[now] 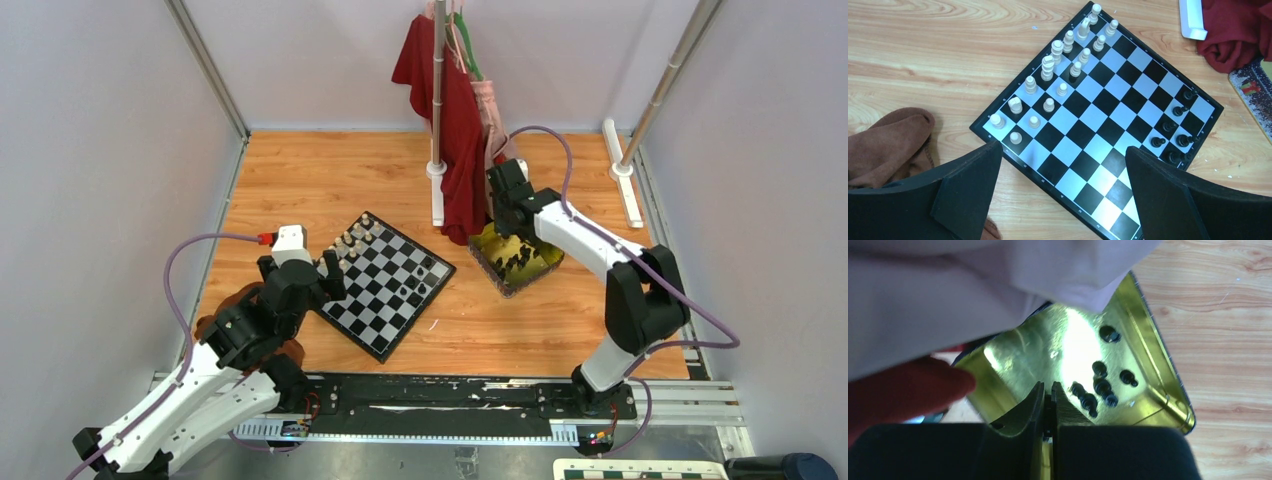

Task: Set up the chess pieces on the board
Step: Place the chess piece on the chessboard.

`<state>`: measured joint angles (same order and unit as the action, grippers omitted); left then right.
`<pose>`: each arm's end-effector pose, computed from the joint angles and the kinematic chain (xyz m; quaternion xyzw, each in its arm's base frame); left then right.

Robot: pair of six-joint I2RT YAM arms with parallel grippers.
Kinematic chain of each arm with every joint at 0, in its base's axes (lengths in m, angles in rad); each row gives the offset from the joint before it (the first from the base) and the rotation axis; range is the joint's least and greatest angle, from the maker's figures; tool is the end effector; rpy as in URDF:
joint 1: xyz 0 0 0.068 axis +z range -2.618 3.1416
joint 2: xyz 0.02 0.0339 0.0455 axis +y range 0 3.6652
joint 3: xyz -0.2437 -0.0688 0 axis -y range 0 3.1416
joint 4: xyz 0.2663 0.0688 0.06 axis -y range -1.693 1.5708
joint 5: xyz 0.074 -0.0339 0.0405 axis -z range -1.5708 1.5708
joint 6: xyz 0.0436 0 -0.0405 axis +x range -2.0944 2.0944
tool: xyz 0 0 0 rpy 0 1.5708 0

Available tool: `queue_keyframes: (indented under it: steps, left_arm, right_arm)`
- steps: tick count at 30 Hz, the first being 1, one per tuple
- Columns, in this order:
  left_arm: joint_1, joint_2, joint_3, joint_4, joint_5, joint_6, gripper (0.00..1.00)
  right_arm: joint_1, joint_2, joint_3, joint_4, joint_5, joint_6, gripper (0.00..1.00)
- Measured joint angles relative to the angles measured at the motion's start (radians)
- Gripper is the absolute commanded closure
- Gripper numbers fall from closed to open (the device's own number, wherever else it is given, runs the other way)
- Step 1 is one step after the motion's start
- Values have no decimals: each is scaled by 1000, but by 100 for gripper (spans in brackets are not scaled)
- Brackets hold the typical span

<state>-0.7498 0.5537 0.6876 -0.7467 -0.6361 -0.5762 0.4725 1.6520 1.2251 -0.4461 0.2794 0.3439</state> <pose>0.1332 -0.0886 0.2739 -0.0705 0.8523 -0.0507 0.5158 0.3452 0.1629 0.2119 -0.0123 0.9317 0.0143 0.3627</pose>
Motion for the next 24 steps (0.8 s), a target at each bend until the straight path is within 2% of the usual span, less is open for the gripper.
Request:
queue_keyframes:
  steps: [13,24]
  left_arm:
    - [0,-31,0,0,0,0,0]
    - [0,-38,0,0,0,0,0]
  right_arm:
    - [231,-161,-30,-134,-42,-43,100]
    - [373,-189,-45,-167,-91,-55,100]
